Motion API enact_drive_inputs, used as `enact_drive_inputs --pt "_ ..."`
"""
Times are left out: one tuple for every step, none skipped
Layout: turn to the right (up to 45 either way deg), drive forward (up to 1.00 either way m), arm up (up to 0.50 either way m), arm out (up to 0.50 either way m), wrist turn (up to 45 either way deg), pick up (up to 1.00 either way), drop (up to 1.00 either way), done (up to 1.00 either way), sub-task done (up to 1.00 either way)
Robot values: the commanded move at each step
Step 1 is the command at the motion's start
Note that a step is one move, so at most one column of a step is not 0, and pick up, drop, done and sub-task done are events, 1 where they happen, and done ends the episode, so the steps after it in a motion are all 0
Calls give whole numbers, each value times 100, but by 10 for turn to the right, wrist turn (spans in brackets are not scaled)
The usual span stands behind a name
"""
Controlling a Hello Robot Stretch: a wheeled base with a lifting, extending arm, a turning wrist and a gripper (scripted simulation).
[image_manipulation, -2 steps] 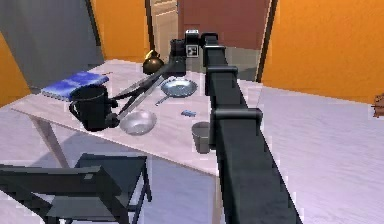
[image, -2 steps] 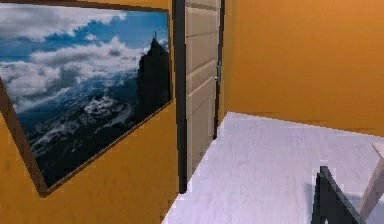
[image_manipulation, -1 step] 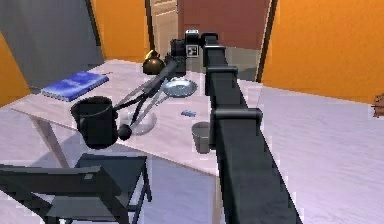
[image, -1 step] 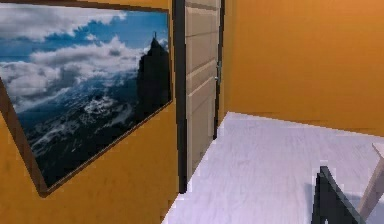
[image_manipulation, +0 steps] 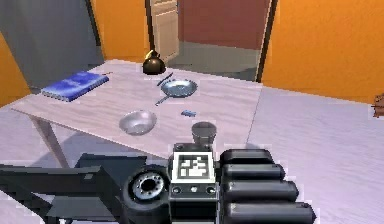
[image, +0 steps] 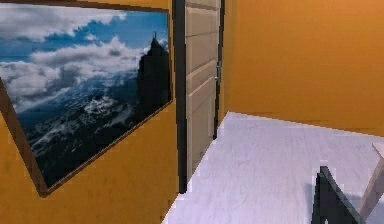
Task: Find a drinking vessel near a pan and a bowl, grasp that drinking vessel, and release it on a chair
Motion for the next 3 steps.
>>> enact_drive_inputs --pt "-150 0 0 0 0 0 0 0 0" --pt "0 5 0 0 0 0 0 0 0" --pt "-450 0 0 0 0 0 0 0 0"
